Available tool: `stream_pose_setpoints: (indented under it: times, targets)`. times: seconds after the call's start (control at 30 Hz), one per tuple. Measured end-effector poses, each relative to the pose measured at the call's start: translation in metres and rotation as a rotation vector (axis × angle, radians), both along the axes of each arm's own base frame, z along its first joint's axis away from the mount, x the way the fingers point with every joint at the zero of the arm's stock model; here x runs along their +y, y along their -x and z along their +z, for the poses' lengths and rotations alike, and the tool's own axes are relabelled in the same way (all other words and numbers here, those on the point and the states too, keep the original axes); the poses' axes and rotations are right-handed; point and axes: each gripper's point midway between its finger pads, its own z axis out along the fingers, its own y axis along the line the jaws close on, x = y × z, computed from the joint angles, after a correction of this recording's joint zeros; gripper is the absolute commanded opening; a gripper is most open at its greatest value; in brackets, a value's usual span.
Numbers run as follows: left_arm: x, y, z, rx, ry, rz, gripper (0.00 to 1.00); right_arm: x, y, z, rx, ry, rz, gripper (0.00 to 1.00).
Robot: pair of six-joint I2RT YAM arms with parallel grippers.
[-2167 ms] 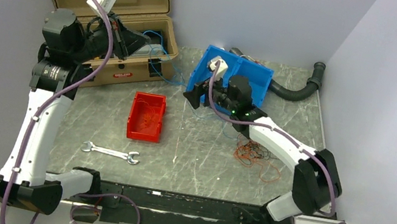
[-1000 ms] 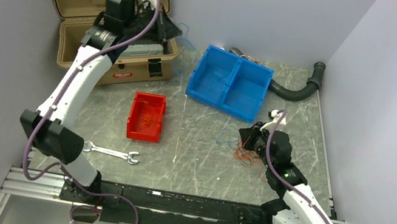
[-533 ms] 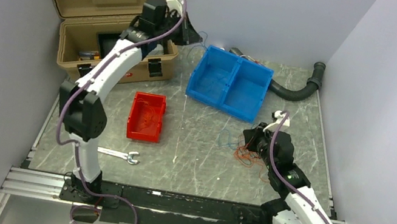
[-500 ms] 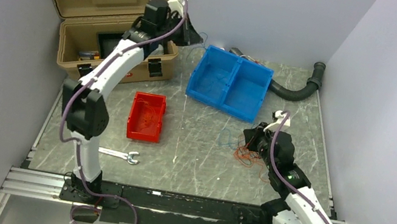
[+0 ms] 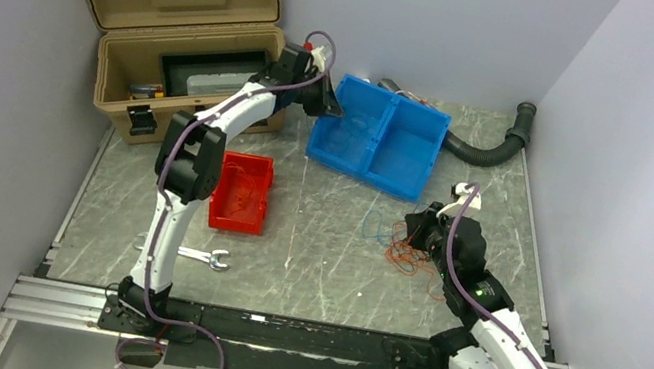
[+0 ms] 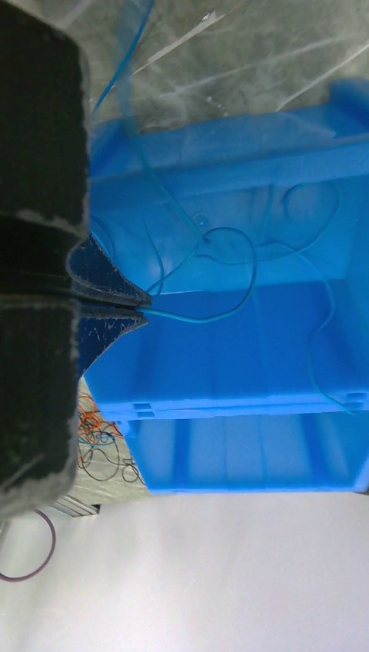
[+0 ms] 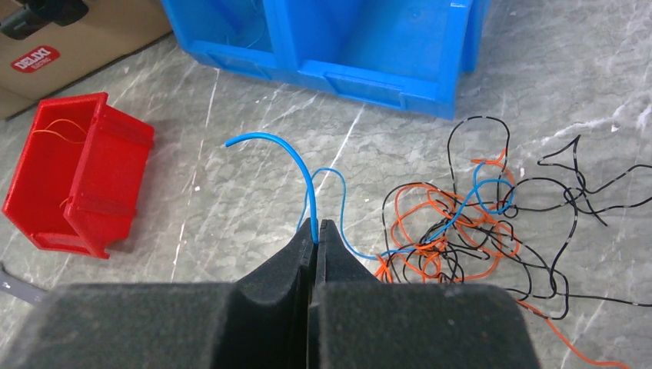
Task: Untangle the cables
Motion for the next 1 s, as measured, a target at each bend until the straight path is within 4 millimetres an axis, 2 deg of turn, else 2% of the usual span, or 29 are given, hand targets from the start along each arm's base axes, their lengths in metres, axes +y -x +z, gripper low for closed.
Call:
stream_pose_setpoints:
  times: [0.07, 0.13, 0.2, 0.27, 0.33, 0.53, 0.6, 0.7, 0.83, 1.0]
  targets:
    - [-0.004, 0.007, -0.007, 0.017, -0.025, -0.013, 0.0, 0.0, 0.0, 0.0, 0.001, 0.001, 0.0, 0.0]
    - [-0.008, 0.009, -0.006, -0.005, -0.049, -0.019, 0.0, 0.0, 0.0, -0.001, 0.004, 0.002, 0.0, 0.0]
    - [-0.006, 0.011, 0.001, -0.036, -0.085, -0.01, 0.0, 0.0, 0.0, -0.002, 0.007, 0.003, 0.0, 0.0]
    - [-0.002, 0.012, 0.018, -0.079, -0.121, 0.01, 0.0, 0.0, 0.0, -0.002, 0.008, 0.003, 0.0, 0.0]
    - [0.007, 0.013, 0.045, -0.144, -0.151, 0.041, 0.0, 0.0, 0.0, -0.002, 0.007, 0.003, 0.0, 0.0]
    - [0.039, 0.026, 0.149, -0.372, -0.185, 0.142, 0.0, 0.0, 0.0, -0.002, 0.007, 0.003, 0.0, 0.0]
    - [0.043, 0.034, 0.179, -0.443, -0.188, 0.15, 0.0, 0.0, 0.0, -0.002, 0.007, 0.003, 0.0, 0.0]
    - [0.037, 0.04, 0.209, -0.516, -0.179, 0.141, 0.0, 0.0, 0.0, -0.002, 0.007, 0.003, 0.0, 0.0]
    - [0.028, 0.046, 0.221, -0.549, -0.173, 0.112, 0.0, 0.0, 0.0, -0.002, 0.006, 0.003, 0.0, 0.0]
    - [0.017, 0.044, 0.218, -0.547, -0.184, 0.089, 0.0, -0.001, 0.001, 0.002, -0.004, -0.002, 0.0, 0.0]
